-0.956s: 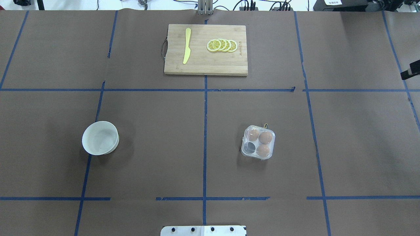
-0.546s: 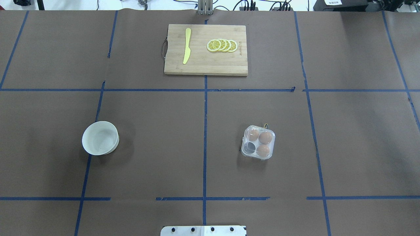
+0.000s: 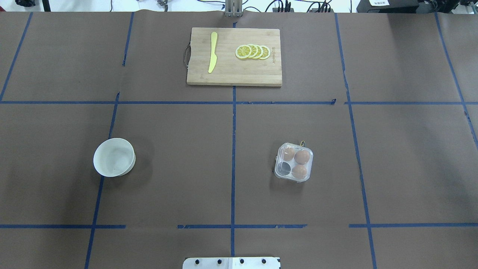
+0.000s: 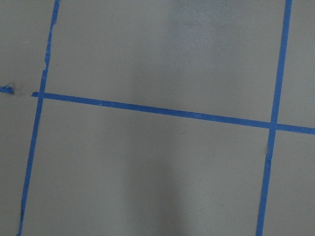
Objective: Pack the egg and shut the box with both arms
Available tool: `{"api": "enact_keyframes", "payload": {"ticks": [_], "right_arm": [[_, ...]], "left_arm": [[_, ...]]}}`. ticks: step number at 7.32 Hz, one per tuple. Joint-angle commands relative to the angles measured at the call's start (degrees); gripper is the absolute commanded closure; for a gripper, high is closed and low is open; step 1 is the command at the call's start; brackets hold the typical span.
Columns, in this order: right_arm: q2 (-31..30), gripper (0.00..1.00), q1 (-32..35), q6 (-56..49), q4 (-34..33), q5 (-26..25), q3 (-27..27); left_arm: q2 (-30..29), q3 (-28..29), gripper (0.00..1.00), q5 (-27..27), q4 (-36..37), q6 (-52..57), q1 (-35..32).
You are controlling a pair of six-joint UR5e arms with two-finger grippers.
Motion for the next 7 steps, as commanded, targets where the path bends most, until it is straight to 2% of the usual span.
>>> {"api": "enact_keyframes", "payload": {"ticks": [1, 4, 7], "right_arm": [[-0.3, 0.00, 0.0, 0.0, 0.1, 0.0, -0.1], [-0.7, 0.00, 0.0, -0.3, 0.1, -0.1, -0.6], [-0.6, 0.00, 0.0, -1.8, 0.1, -0.6, -2.0]], "left_arm": [[1.7, -5.2, 0.00, -1.4, 2.1, -2.5, -1.4], [1.5, -5.2, 0.00, -0.6, 3.7, -2.2, -1.5], [1.5, -5.6, 0.00, 4.2, 4.3, 4.1, -2.0]]}}
